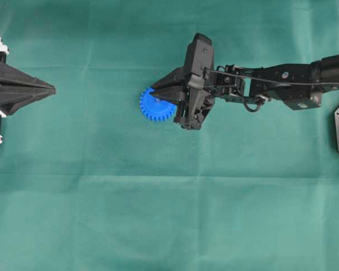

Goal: Insert the shaft placed at a random location into the center hole of the medium gear at another random location.

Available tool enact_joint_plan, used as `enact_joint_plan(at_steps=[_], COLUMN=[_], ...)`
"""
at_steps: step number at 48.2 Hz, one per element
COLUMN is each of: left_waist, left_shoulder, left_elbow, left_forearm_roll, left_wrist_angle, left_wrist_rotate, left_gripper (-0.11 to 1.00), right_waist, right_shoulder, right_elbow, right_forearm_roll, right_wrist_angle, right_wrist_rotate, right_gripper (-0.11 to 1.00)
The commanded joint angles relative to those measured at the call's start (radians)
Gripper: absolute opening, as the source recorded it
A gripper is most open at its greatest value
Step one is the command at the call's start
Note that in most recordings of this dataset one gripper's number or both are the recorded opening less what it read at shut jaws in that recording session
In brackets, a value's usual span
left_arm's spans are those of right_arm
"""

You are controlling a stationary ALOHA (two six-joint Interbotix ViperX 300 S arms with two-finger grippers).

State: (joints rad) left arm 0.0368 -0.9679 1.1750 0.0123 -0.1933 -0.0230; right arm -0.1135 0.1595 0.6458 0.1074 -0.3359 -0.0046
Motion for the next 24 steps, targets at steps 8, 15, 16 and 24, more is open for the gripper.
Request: enact_joint_plan(at_steps=[8, 15, 16, 24], left_waist=[0.003, 0.003, 0.003, 0.003], left_shoulder=[0.008, 0.008, 0.008, 0.008], left_elbow=[-0.021, -0.021, -0.021, -0.02], left_forearm_roll=[0.002, 0.003, 0.003, 0.002], left_wrist_angle=[-0.006, -0.005, -0.005, -0.005], left_wrist_rotate=[-0.002, -0.002, -0.002, 0.0], left_gripper=[0.0, 0.0, 0.0, 0.0], right_waist=[0.008, 0.008, 0.008, 0.012], right_shoulder=[-0.009, -0.009, -0.009, 0.014], right_elbow=[-0.014, -0.014, -0.014, -0.014], right_forearm_roll=[0.008, 0.008, 0.008, 0.008], right_wrist_angle=[-0.015, -0.017, -0.015, -0.017], right_wrist_rotate=[-0.006, -0.006, -0.006, -0.002], right_gripper=[0.12, 0.12, 0.12, 0.12])
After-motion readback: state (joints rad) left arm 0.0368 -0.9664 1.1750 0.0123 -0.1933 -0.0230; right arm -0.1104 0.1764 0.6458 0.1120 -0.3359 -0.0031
